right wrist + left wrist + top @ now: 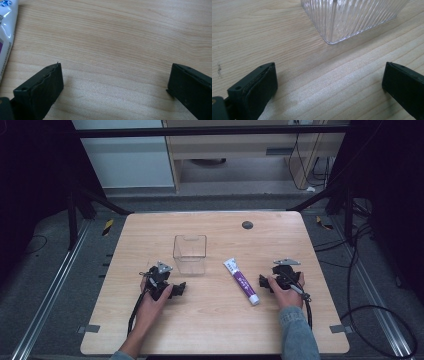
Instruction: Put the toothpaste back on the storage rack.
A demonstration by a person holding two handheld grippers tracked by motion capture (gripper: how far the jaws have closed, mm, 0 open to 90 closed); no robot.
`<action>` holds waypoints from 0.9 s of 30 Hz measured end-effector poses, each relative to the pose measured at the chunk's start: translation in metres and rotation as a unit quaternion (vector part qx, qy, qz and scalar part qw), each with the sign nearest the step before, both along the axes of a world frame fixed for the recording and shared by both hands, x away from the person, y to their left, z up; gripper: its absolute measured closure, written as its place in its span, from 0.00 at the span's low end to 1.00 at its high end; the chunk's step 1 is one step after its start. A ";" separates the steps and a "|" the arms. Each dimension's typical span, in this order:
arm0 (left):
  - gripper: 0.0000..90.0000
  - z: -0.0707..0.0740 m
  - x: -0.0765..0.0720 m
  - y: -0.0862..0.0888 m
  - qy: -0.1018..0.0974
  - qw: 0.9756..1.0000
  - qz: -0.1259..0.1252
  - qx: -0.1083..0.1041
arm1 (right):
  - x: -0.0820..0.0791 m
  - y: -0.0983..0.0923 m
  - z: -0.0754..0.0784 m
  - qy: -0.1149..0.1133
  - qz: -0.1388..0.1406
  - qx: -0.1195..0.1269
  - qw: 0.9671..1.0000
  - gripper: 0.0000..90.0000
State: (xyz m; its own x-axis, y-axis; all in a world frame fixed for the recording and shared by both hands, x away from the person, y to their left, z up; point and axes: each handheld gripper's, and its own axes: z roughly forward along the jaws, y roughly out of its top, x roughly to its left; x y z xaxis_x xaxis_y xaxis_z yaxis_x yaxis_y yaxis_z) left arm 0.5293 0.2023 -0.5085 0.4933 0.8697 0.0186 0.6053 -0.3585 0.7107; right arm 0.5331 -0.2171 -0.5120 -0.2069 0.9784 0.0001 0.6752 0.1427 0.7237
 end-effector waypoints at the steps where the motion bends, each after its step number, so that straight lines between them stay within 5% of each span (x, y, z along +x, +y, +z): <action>1: 0.00 0.000 0.000 0.000 0.000 1.000 -0.001 0.000 | 0.000 0.000 0.000 0.000 0.001 0.001 1.000 0.01; 9: 0.00 0.000 0.000 0.001 -0.001 1.000 -0.002 -0.001 | -0.008 0.000 0.008 0.010 0.018 -0.010 1.000 0.11; 19: 0.00 0.000 0.000 0.001 -0.001 1.000 -0.002 0.000 | -0.051 0.015 0.049 0.005 0.090 -0.012 0.996 0.22; 27: 0.00 0.000 0.000 0.001 0.000 1.000 -0.003 0.000 | -0.058 0.029 0.062 0.017 0.134 0.000 0.991 0.28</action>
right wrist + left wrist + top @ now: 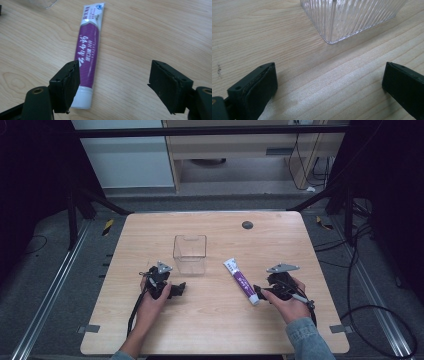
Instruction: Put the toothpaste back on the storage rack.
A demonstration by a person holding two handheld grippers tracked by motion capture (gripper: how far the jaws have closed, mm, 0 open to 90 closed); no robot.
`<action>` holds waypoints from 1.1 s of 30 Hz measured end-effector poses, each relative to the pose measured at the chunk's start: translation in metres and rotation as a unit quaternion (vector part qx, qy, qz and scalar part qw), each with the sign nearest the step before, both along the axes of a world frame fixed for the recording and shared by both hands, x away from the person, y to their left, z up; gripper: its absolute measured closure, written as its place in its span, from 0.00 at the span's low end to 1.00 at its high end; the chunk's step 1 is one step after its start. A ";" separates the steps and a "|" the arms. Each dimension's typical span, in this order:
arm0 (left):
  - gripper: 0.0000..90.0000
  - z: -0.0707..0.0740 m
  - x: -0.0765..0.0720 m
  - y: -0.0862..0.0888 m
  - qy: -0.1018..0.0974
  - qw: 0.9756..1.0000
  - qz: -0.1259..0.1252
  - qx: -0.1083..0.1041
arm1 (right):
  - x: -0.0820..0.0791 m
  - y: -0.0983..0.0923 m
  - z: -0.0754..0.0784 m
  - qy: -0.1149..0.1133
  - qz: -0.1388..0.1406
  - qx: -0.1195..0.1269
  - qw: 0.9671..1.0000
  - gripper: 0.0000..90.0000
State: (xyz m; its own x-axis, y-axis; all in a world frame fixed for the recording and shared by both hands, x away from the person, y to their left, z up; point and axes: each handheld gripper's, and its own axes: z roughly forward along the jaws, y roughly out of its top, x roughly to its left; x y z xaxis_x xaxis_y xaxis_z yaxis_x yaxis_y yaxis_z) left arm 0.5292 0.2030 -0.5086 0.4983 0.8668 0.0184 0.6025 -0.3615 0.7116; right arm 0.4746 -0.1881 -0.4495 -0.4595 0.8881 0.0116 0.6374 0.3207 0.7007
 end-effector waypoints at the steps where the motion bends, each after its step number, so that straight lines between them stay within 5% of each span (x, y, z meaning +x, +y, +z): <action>1: 0.00 0.000 0.000 0.000 0.000 1.000 0.000 0.000 | 0.002 0.006 0.001 0.006 0.007 -0.002 1.000 0.27; 9: 0.00 0.000 0.000 0.000 0.000 1.000 0.000 0.000 | 0.017 0.032 0.004 0.034 0.041 -0.045 0.998 0.26; 22: 0.00 0.000 0.000 0.000 -0.001 1.000 0.001 -0.001 | 0.053 0.054 0.003 0.073 0.062 -0.051 0.994 0.45; 33: 0.00 0.000 0.000 0.000 -0.001 1.000 0.001 -0.001 | 0.075 0.070 -0.012 0.100 0.059 -0.060 0.991 0.45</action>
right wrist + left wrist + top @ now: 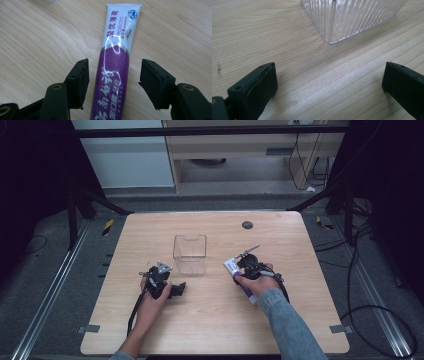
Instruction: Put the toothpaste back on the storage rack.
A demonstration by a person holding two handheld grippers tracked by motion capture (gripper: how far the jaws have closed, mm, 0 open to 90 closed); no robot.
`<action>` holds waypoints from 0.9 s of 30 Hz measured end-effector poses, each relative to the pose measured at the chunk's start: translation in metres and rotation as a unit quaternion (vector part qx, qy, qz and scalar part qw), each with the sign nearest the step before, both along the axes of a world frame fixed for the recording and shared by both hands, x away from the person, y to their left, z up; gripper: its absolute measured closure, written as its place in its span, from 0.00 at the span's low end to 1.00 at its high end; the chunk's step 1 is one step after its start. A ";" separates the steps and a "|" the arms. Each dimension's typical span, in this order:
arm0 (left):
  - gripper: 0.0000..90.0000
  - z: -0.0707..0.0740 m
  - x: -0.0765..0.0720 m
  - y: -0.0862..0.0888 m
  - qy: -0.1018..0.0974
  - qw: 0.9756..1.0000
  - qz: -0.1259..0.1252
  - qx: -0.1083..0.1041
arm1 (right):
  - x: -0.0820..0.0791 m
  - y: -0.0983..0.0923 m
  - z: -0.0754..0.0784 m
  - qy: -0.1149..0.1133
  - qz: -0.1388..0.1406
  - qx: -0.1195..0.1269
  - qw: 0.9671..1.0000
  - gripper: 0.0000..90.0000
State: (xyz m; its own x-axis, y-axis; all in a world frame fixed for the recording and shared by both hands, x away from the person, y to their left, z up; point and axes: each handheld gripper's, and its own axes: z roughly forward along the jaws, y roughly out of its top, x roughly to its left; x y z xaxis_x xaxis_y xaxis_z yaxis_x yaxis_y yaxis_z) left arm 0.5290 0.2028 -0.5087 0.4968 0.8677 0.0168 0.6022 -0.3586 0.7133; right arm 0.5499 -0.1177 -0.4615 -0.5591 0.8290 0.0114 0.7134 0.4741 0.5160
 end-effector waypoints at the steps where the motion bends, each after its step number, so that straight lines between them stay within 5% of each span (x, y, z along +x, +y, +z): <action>1: 0.00 0.000 0.000 0.000 0.000 1.000 0.000 0.000 | 0.003 0.001 -0.001 0.000 -0.002 -0.004 1.000 0.46; 17: 0.00 0.000 0.000 0.000 0.000 1.000 0.000 0.000 | 0.027 0.014 -0.015 0.031 -0.013 -0.012 0.999 0.51; 27: 0.00 0.000 0.000 0.000 0.000 1.000 0.000 0.000 | 0.030 0.018 -0.014 0.027 -0.015 -0.020 0.999 0.58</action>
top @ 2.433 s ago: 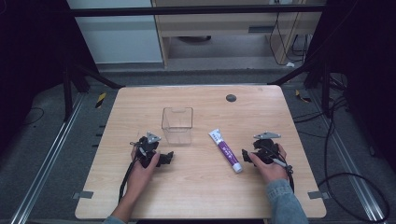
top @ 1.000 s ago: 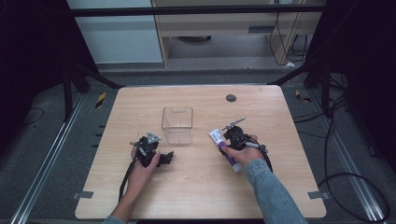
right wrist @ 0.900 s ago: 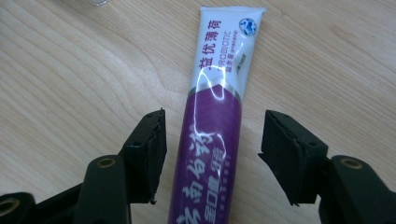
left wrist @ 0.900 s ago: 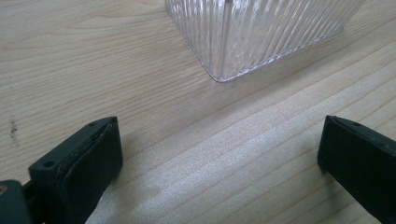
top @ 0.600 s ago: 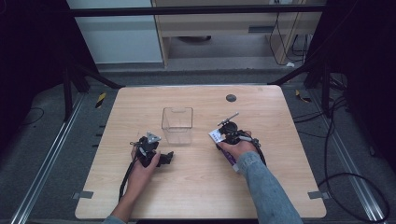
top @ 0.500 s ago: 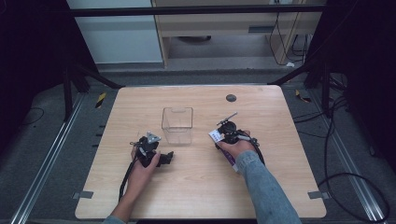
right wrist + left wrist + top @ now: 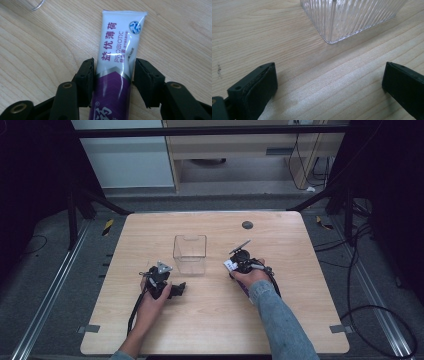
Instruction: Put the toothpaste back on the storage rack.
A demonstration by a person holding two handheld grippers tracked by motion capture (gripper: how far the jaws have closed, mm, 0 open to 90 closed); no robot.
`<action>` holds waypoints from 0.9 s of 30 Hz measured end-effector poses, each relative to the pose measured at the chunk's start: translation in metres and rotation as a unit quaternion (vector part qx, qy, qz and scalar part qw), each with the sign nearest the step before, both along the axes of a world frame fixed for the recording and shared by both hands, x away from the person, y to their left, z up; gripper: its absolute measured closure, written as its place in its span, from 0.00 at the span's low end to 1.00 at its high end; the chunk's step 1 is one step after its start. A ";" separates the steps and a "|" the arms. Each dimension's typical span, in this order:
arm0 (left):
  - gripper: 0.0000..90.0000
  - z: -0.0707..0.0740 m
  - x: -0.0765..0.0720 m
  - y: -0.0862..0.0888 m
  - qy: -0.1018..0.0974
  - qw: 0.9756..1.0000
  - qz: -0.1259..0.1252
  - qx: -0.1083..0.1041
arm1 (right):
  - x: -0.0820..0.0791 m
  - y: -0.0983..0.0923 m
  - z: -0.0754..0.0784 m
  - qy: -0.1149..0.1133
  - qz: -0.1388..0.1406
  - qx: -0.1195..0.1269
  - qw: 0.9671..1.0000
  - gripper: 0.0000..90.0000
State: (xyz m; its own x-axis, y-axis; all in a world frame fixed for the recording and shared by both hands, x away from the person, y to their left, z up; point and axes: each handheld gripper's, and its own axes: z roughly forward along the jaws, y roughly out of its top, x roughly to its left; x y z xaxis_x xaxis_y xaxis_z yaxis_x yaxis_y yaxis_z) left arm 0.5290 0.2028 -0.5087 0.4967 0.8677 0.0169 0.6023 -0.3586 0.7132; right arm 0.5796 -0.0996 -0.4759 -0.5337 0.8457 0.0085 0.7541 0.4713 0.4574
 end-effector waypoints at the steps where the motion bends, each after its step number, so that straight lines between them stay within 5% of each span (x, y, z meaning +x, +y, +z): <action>1: 0.00 0.000 0.000 0.000 0.000 1.000 0.000 0.000 | 0.000 0.000 0.000 -0.002 0.000 -0.003 1.000 0.59; 17: 0.00 0.000 0.000 0.000 0.000 1.000 0.000 0.000 | -0.004 0.004 0.005 -0.016 0.007 -0.030 0.999 0.80; 27: 0.00 0.000 0.000 0.000 0.000 1.000 0.000 0.000 | -0.011 -0.011 0.016 -0.046 -0.014 0.027 0.998 0.88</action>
